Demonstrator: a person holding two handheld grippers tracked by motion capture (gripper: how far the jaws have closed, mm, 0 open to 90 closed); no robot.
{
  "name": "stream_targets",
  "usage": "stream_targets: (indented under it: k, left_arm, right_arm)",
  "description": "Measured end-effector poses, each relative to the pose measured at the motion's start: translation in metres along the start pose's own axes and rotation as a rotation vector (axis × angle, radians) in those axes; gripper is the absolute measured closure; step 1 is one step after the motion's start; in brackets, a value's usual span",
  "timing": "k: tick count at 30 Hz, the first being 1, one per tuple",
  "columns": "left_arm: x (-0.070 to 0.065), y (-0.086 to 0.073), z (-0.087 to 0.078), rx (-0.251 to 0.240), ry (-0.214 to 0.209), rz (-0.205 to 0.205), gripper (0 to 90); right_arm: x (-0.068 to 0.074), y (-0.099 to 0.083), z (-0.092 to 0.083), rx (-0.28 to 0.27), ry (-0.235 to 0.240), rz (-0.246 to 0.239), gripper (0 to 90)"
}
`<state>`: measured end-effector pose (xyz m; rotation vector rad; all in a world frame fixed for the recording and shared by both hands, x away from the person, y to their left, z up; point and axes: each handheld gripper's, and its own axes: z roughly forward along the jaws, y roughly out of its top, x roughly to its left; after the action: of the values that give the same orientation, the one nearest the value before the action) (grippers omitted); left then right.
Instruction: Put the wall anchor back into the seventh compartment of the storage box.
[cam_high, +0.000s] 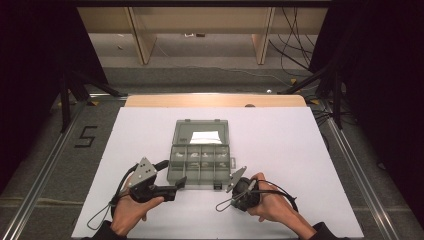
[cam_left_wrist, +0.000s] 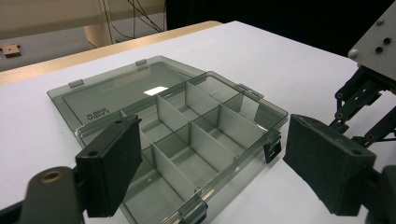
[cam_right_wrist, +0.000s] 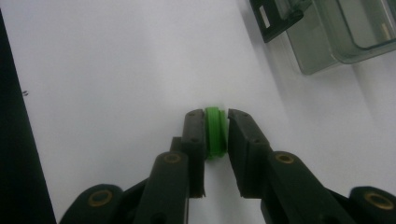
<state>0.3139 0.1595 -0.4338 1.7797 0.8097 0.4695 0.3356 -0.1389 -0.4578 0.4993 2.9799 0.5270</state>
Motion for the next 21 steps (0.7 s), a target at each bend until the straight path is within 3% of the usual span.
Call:
stream_targets:
  k: [13,21]
  left_arm:
    - [-0.001,-0.0013,0.0016,-0.002,0.002,-0.028,18.4]
    - [-0.0005,-0.0012,0.0016,0.0,0.0,-0.021,18.6]
  right_arm:
    - [0.0005,0.0028,-0.0061,-0.013,-0.009,-0.007,79.8]
    - [-0.0015,0.0017,-0.0027,-0.007,-0.004,0.0,79.8]
